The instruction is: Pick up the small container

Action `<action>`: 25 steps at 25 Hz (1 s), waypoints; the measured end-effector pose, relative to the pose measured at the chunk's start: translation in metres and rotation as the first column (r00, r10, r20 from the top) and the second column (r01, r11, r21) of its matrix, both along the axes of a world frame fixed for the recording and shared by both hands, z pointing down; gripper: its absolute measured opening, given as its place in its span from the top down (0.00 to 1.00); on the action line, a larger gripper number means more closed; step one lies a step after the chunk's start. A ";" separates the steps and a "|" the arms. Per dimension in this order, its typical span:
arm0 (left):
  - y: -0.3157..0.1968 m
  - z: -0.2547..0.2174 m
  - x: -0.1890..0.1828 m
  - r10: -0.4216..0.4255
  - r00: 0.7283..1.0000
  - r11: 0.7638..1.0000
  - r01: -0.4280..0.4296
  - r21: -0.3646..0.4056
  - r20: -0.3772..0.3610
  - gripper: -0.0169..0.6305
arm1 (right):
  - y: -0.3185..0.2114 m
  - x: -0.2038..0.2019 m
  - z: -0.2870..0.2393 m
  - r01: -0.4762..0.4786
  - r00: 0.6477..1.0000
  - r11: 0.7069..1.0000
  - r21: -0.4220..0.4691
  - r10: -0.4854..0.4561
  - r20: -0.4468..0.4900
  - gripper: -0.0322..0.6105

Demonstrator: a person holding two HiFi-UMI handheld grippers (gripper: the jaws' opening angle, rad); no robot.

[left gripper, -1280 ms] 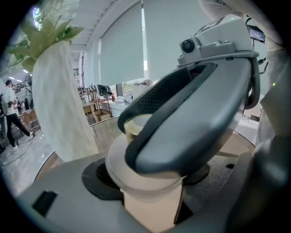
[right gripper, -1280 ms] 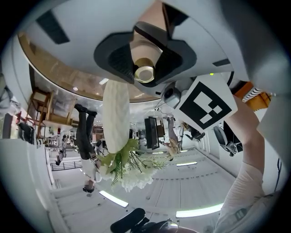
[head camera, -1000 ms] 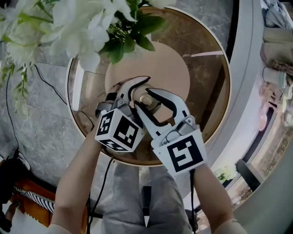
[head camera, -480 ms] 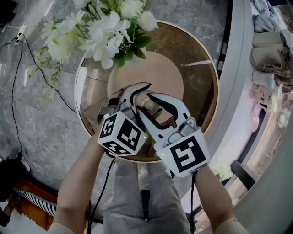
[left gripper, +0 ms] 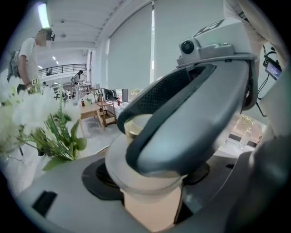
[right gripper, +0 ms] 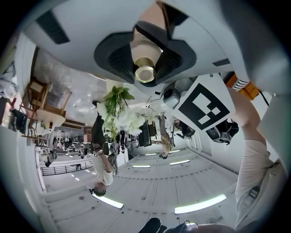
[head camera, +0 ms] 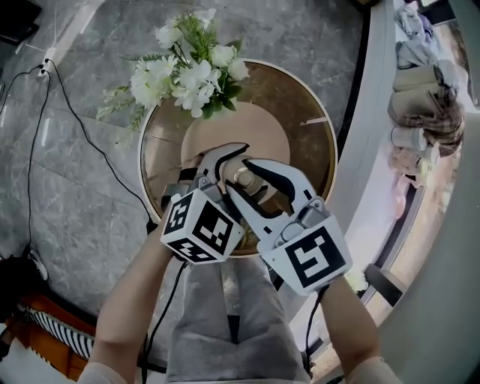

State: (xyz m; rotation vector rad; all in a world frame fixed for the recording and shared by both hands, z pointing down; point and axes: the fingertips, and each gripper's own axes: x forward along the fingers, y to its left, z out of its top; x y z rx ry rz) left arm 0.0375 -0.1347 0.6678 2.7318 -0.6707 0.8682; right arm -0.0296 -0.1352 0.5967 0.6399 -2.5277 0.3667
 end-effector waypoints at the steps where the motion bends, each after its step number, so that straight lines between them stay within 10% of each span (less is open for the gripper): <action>1: 0.000 -0.010 -0.001 -0.004 1.000 1.000 0.004 0.000 0.005 0.44 | 0.000 0.000 -0.010 0.000 1.000 1.000 0.001 0.000 0.001 0.73; 25: 0.015 -0.260 -0.004 -0.008 0.997 0.992 -0.001 0.123 0.073 0.44 | 0.025 0.002 -0.261 -0.002 1.000 0.996 0.094 0.000 0.024 0.73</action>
